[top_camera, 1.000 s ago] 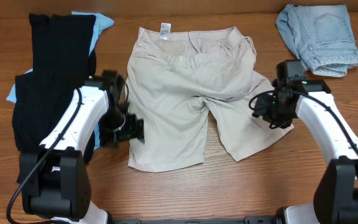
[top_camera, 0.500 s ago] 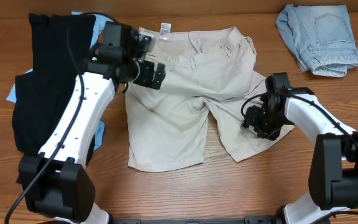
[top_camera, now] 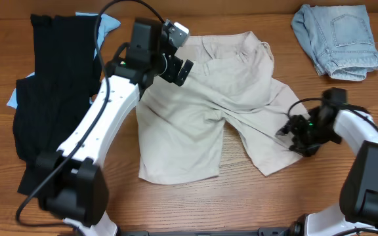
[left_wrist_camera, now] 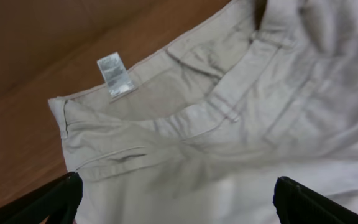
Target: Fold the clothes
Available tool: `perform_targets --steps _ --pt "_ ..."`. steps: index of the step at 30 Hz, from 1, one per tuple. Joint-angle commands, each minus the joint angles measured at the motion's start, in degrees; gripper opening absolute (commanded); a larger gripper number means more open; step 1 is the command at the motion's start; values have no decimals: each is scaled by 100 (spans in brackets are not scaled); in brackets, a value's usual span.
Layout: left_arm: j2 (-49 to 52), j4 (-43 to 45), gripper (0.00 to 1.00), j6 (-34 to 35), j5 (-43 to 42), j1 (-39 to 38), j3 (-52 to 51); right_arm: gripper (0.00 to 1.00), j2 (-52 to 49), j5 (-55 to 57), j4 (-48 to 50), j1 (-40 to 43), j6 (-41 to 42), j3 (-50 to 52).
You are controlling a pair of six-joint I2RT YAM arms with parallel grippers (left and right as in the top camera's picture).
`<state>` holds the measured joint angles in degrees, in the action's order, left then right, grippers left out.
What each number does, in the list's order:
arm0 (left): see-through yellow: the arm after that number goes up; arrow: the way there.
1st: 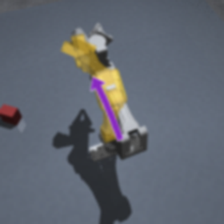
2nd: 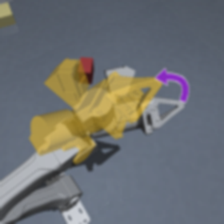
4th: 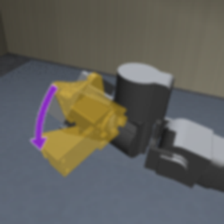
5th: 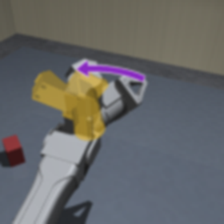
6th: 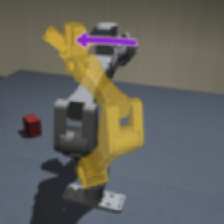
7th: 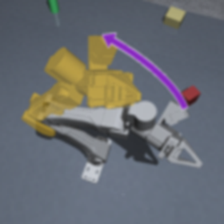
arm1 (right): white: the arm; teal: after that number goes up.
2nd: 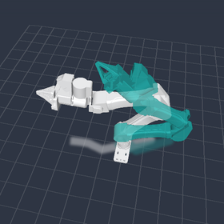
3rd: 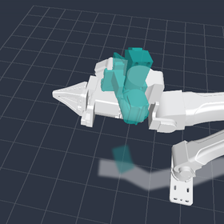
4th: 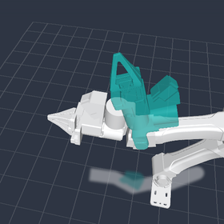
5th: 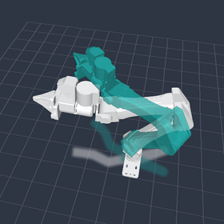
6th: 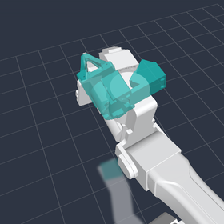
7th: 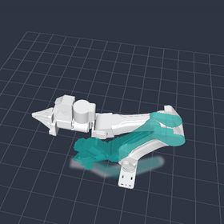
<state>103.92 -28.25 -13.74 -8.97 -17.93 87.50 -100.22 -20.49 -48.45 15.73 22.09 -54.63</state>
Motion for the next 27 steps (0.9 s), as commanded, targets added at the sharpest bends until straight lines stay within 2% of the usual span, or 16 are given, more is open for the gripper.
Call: perform_targets --steps 1,7,11,17,27 --pt "914 306 100 -107 -125 -59 111 68 -245 761 -120 719 -330 37" --pt "1552 1003 100 -153 -164 -367 297 75 -153 173 -1032 1038 -1025 -896" --pt "1910 833 100 -348 -160 -636 787 76 101 177 -1515 879 -1043 -1471" --pt "2319 -522 100 -540 68 -940 1569 79 660 177 -1860 413 -1038 -2000" --pt "2704 -2271 100 -498 520 -946 1567 81 883 199 -1843 -385 -1036 -2035"
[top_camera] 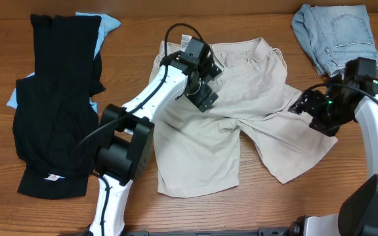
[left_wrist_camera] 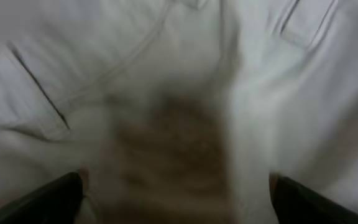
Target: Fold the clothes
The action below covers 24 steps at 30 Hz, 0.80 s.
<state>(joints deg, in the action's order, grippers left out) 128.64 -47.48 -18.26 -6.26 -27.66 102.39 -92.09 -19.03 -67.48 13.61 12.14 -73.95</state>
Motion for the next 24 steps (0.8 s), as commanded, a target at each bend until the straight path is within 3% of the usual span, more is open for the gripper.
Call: perform_targets --steps 1,13,19,24 --pt "256 -468 100 48 293 26 79 81 70 50 83 -203 -39 -103" --pt "256 -2535 98 2087 341 63 76 81 70 74 186 -236 -42 -103" --pt "120 -2883 100 1943 173 28 374 82 70 114 273 -236 -42 -103" --pt "24 -2428 100 1169 175 31 1233 82 70 114 286 -236 -44 -103"
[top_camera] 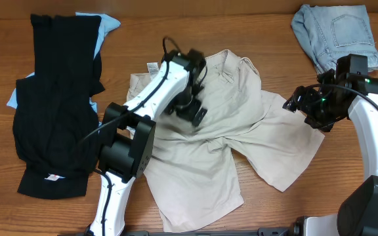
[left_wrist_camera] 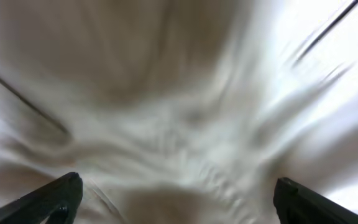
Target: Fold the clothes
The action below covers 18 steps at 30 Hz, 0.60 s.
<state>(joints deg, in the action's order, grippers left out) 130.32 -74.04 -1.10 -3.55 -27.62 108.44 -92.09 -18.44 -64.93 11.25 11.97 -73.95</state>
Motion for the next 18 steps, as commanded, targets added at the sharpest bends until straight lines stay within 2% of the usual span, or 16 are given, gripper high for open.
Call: perform_targets --steps 1,3,6,10,18 --pt "-144 367 100 -737 -94 26 726 82 70 55 28 0 -26 -103" --pt "-140 793 100 -1484 -94 46 774 82 70 55 28 0 -26 -103" --pt "-7 1078 100 -1943 -101 96 752 82 70 55 31 0 -26 -103" --pt "267 1244 100 -2275 -98 146 752 82 70 61 26 0 -28 -103" --pt "516 1510 89 -2343 -339 162 750 82 70 101 9 0 -28 -103"
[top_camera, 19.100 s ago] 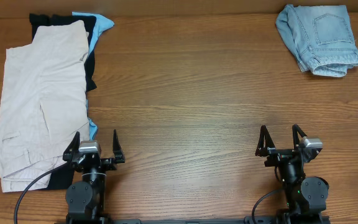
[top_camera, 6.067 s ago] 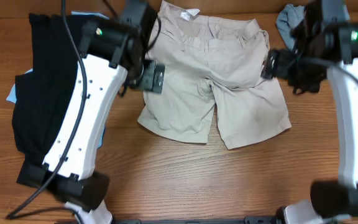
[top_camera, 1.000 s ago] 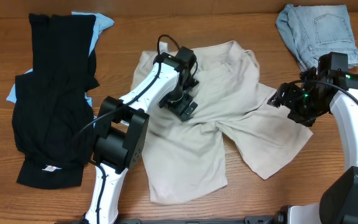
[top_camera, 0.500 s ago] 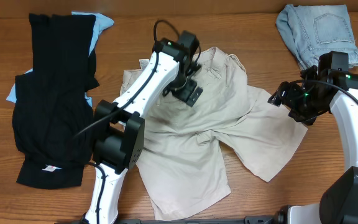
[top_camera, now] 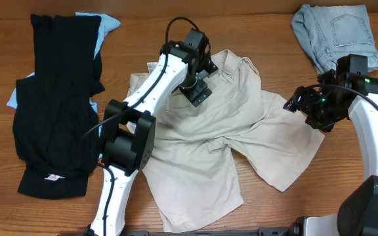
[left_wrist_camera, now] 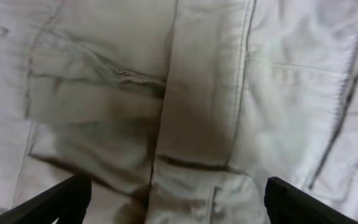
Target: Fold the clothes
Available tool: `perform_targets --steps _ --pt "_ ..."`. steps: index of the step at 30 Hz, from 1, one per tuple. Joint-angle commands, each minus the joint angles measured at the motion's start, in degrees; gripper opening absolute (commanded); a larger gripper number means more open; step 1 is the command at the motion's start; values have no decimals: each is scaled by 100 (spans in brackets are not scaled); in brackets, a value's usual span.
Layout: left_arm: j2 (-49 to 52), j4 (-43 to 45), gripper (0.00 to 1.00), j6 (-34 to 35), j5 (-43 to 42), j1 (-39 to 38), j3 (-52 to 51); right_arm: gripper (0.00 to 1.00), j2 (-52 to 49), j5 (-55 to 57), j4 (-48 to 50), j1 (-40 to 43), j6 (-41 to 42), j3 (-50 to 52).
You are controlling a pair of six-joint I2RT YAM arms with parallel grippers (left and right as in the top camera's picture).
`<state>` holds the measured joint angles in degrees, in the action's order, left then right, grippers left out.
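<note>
The beige shorts (top_camera: 241,124) lie crumpled mid-table, waistband toward the far edge and one leg pointing at the near edge. My left gripper (top_camera: 197,88) hovers over the waistband area, open. In the left wrist view its black fingers (left_wrist_camera: 55,200) stand wide apart over the shorts' seams and a pocket (left_wrist_camera: 197,93), with nothing between them. My right gripper (top_camera: 295,105) sits at the outer edge of the shorts' right leg. The cloth runs into it, so it looks shut on that edge.
A black garment (top_camera: 51,98) lies spread at the left with a light blue cloth (top_camera: 107,23) under its far end. Folded denim shorts (top_camera: 336,36) rest at the far right corner. Bare wood shows along the near edge.
My left gripper has shifted a little toward the far edge, over the waistband, still open. The shorts and my right gripper are where they were.
The shorts lay flat with my open left gripper at their far left corner and my right gripper at the right leg's edge. Then shorts and right gripper were farther right. After that the shorts lay turned and bunched, one leg toward the near edge, as now.
</note>
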<state>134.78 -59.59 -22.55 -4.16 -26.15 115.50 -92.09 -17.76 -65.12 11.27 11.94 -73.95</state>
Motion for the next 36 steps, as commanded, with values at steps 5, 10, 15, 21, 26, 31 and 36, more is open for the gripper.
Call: perform_targets --steps 5,10,15,21,26,31,36 --pt "122 109 78 -234 -645 9 35 82 70 33 28 -2 -24 -103" --pt "369 68 77 -232 -643 9 33 82 70 48 26 -2 -24 -103" --pt "551 -11 78 -229 -640 9 33 82 70 79 26 -2 -24 -103" --pt "533 22 58 -229 -612 26 63 82 70 79 31 -2 -24 -103" --pt "533 -109 34 -111 -372 28 321 82 70 79 35 -2 -24 -103" --pt "533 -485 26 -103 -234 31 1084 82 70 79 68 -2 -24 -103" --pt "533 -636 18 68 382 37 1692 82 70 109 74 -2 -24 -103"
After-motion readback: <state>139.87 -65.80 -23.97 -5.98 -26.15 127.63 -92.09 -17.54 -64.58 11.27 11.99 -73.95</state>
